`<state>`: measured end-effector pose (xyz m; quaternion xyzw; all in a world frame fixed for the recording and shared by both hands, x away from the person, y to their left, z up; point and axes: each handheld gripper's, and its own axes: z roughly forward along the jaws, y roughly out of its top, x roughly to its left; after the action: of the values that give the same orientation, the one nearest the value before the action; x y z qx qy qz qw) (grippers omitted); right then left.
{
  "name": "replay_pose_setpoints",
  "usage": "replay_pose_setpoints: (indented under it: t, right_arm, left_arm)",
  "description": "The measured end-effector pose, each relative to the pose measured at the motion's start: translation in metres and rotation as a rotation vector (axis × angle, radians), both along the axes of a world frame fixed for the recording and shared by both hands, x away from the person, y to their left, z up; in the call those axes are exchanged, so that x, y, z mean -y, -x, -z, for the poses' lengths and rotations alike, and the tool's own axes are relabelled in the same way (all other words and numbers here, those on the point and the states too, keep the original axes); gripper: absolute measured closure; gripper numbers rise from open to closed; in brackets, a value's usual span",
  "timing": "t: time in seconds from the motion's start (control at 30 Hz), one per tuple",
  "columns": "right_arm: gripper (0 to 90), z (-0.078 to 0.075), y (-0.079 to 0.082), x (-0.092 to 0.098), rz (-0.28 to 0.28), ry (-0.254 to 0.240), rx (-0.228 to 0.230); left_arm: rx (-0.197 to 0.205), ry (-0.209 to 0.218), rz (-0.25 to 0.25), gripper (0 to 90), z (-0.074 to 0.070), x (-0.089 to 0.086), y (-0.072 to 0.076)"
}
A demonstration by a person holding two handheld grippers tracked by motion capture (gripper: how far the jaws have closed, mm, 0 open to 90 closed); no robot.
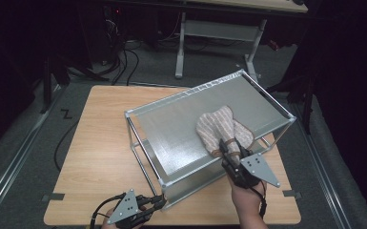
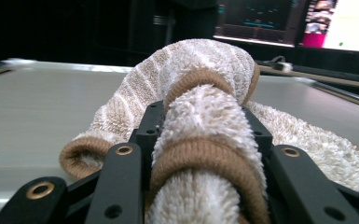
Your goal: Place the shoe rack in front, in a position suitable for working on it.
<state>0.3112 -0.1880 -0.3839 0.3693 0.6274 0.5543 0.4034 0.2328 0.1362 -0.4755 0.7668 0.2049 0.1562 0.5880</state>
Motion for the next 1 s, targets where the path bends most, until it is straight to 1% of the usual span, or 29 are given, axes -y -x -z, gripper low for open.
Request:
replay_pose_setpoints:
  t: [0.13,0.3,0.5,0.6,0.77,0.9,1.0]
  right_arm:
    - [61.6,0.001,0.013,-0.019,-0.048,-0.003,0.008]
    - [61.8,0.001,0.029,-0.041,-0.105,0.014,0.014]
    - [62.1,0.000,0.046,-0.061,-0.172,0.034,0.021]
    - [62.1,0.001,0.052,-0.068,-0.196,0.036,0.025]
    - [62.3,0.000,0.059,-0.078,-0.235,0.041,0.024]
    - [62.3,0.000,0.060,-0.080,-0.240,0.055,0.030]
    - [62.3,0.000,0.061,-0.080,-0.235,0.069,0.043]
  left_arm:
    - [-0.001,0.000,0.006,80.5,0.000,0.005,-0.004]
    - [-0.006,-0.003,0.014,80.5,0.000,0.011,-0.007]
    - [-0.005,0.002,0.021,80.5,0.000,0.015,-0.010]
    - [-0.005,-0.003,0.024,80.5,-0.001,0.016,-0.011]
    - [-0.007,0.004,0.025,80.5,0.000,0.017,-0.011]
    - [-0.009,0.002,0.025,80.5,-0.001,0.017,-0.011]
    - [-0.010,0.001,0.026,80.5,-0.001,0.017,-0.011]
